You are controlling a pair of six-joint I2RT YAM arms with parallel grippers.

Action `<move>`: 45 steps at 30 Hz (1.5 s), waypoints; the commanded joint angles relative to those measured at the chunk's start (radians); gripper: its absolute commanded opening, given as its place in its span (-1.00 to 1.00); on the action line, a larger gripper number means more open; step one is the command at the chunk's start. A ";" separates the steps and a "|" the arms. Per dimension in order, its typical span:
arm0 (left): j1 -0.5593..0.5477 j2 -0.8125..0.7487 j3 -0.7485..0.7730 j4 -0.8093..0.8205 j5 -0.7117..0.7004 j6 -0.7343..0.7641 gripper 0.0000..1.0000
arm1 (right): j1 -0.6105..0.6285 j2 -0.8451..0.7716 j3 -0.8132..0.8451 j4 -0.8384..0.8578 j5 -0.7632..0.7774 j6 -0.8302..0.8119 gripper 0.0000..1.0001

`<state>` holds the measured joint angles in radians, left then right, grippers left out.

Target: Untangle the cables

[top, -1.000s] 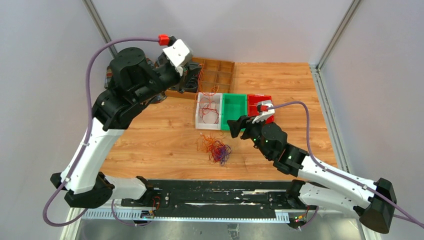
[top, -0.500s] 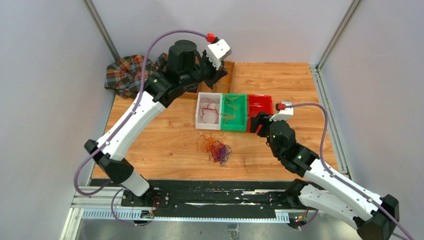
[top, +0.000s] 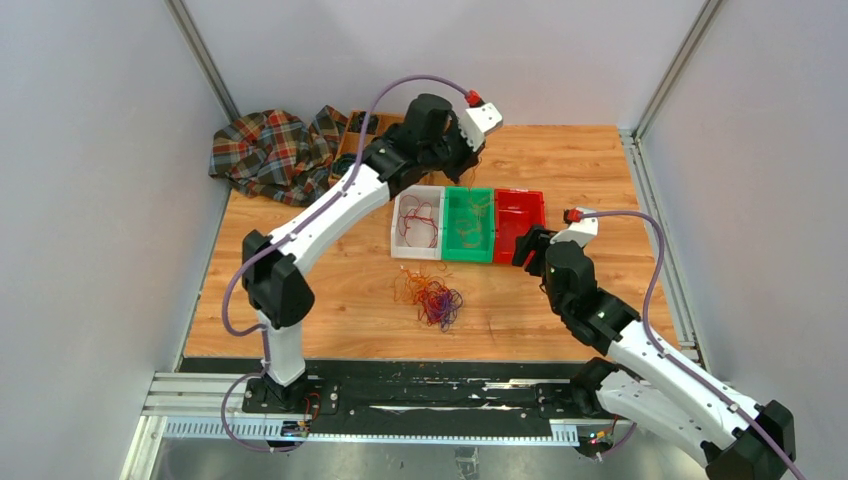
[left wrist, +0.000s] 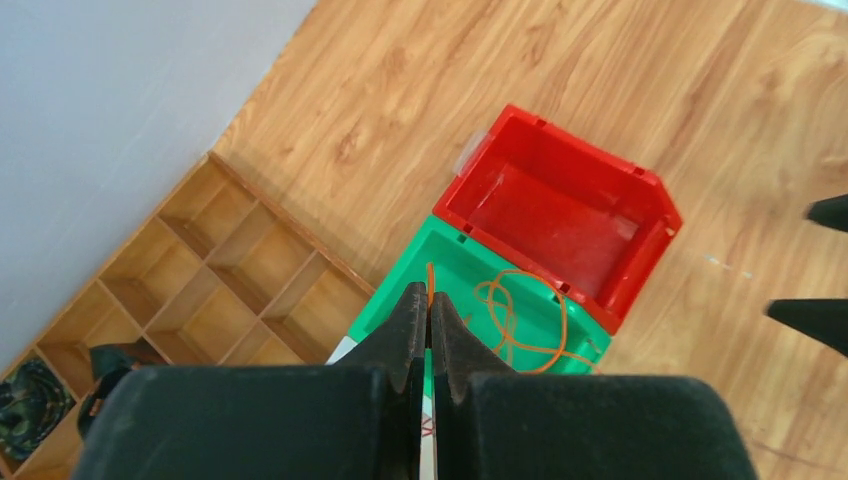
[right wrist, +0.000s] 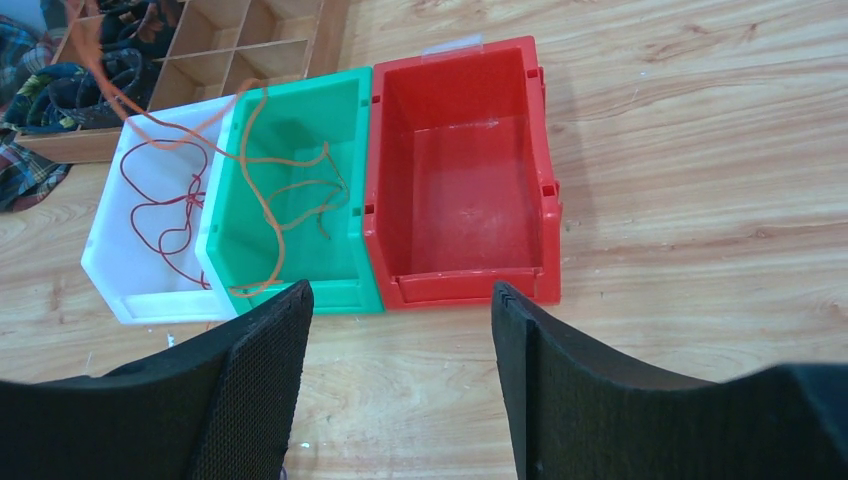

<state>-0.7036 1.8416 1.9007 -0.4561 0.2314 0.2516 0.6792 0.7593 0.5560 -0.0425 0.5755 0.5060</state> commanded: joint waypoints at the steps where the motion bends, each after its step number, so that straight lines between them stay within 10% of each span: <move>1: -0.007 0.080 0.030 0.038 -0.038 0.061 -0.99 | -0.024 0.003 -0.012 0.004 -0.003 0.018 0.31; 12: -0.015 0.180 -0.114 0.211 -0.225 0.219 -0.99 | -0.031 0.017 -0.028 0.043 -0.028 0.024 0.29; 32: -0.052 0.286 -0.105 0.019 -0.141 0.242 -0.78 | -0.032 0.030 -0.009 0.042 -0.058 0.048 0.27; 45: -0.024 0.244 0.123 -0.323 -0.083 0.299 0.88 | -0.032 -0.021 0.012 -0.003 -0.058 0.044 0.26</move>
<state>-0.7437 2.1757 1.9530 -0.6590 0.0849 0.5323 0.6586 0.7586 0.5415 -0.0288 0.5156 0.5362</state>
